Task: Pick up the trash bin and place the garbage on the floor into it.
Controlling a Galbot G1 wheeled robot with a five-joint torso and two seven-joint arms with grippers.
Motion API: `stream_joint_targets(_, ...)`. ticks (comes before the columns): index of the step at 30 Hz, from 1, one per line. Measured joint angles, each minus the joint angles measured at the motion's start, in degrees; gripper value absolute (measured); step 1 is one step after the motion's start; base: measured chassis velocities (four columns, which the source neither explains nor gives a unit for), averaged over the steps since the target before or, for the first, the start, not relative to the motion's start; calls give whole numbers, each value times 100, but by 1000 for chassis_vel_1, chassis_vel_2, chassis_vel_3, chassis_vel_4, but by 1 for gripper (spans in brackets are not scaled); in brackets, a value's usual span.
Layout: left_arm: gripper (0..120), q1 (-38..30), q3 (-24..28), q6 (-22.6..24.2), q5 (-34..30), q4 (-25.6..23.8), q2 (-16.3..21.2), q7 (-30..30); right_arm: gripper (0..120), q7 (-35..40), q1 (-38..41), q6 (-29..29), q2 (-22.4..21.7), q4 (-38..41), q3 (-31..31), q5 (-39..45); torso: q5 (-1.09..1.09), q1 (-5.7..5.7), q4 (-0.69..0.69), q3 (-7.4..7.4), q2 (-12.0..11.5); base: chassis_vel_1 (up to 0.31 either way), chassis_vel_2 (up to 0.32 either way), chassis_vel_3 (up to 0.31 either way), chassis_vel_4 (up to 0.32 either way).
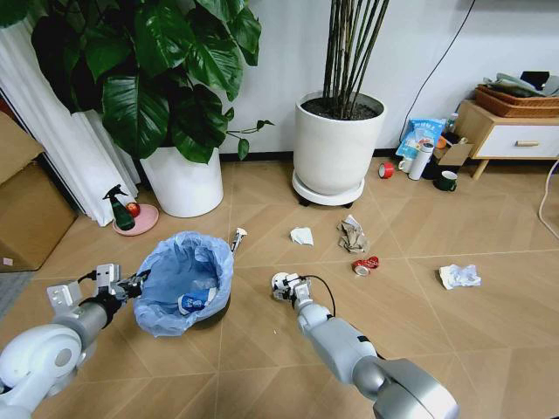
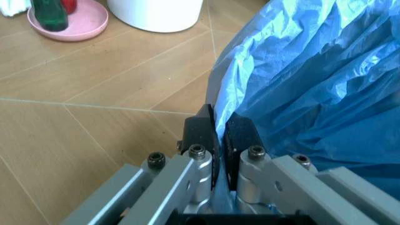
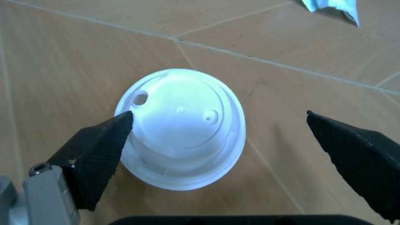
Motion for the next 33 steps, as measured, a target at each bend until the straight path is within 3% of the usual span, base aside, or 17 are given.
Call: stream_joint_targets(33,0,-7,26,-2,37,-2,-65,-14,97,-230,27,-33,-11,-121,36,-52,1,0,0,-1,0,0,0,0,0)
